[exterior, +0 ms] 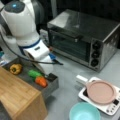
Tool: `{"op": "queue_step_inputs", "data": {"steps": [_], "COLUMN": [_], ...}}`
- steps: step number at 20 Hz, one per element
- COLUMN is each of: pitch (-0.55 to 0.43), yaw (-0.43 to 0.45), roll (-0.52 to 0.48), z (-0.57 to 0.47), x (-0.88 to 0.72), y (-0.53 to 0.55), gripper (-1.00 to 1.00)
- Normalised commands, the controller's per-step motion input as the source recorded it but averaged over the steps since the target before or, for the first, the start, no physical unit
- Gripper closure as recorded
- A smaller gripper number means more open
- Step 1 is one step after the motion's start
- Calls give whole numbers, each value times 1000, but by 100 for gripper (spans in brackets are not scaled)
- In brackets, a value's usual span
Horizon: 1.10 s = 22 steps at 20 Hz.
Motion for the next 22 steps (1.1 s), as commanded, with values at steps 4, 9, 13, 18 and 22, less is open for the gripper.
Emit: {"op": "queue_step_inputs", "data": {"steps": [4,9,13,18,22], "pitch": [-31,93,312,287,164], "yaw": [-442,-810,-691,-543,-592], "roll": [-20,-138,-87,42,247], "z": [103,139,220,310,267], "x": [7,95,229,429,512], "y": [290,326,309,211,265], "gripper": [-100,-100,-100,-100,-100]}}
